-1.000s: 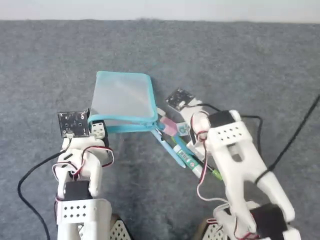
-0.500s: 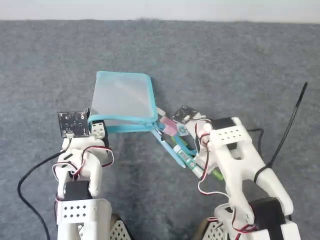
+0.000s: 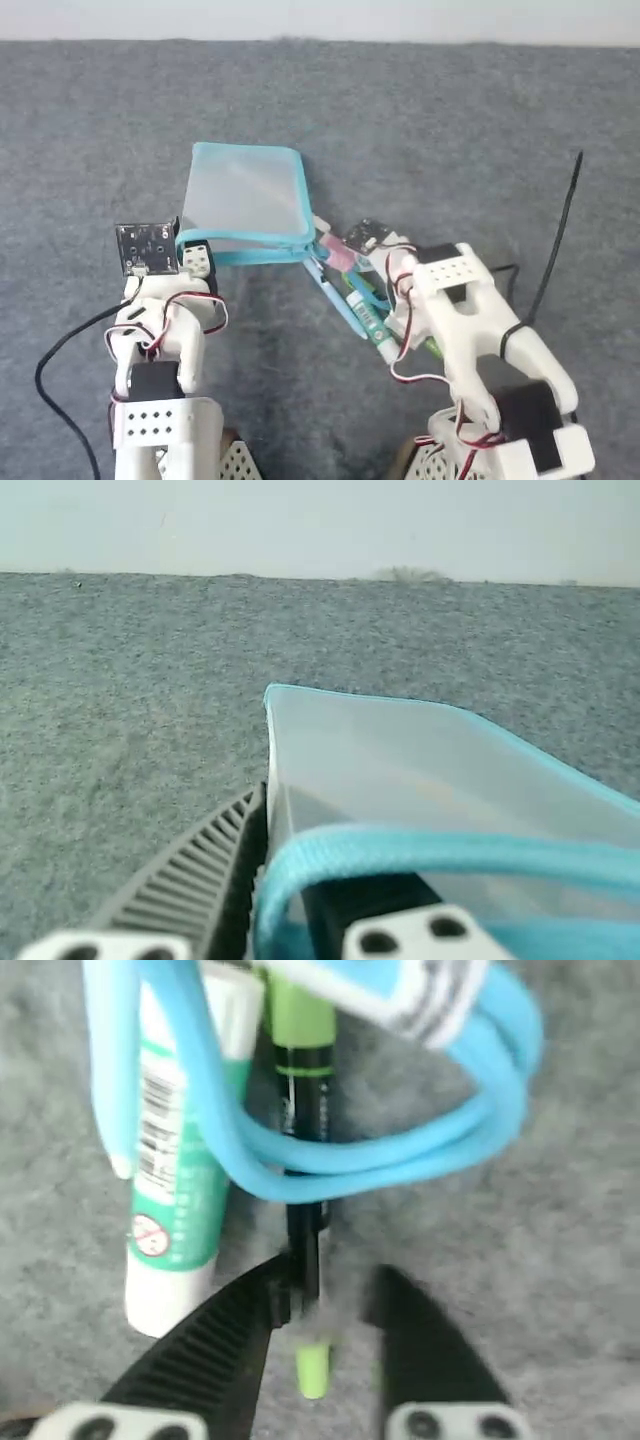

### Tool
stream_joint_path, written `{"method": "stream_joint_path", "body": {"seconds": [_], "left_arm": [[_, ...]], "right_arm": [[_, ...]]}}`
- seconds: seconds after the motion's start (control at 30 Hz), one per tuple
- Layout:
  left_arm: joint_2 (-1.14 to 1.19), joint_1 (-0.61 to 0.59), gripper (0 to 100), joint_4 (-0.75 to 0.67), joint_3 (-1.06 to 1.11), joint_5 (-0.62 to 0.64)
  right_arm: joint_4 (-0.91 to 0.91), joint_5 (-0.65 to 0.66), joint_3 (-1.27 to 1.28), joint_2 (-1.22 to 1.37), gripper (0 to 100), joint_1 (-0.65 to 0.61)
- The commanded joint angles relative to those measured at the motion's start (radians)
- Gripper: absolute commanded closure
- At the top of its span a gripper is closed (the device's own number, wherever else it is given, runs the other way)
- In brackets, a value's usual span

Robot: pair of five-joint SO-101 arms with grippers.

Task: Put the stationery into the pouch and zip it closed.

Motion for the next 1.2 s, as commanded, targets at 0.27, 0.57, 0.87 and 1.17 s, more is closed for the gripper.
{"method": "stream_joint_path", "body": {"seconds": [0.27,0.57,0.87,1.17], "left_arm": [[0.002,-0.002,99,-0.035,-0.022,0.005],[0.0,-0.002,99,-0.034,-0.021,0.005],[0.0,-0.003,99,-0.034,-0.012,0.005],[0.0,-0.006,99,-0.032,-0.001,0.005]], "right_arm": [[0.14,-0.026,-0.133,-0.015,99.1,0.16],[0.245,-0.035,-0.074,-0.455,99.1,0.203],[0.139,-0.058,-0.106,-0.414,99.1,0.512],[-0.038,-0.181,-0.261,-0.041,99.1,0.506]]}}
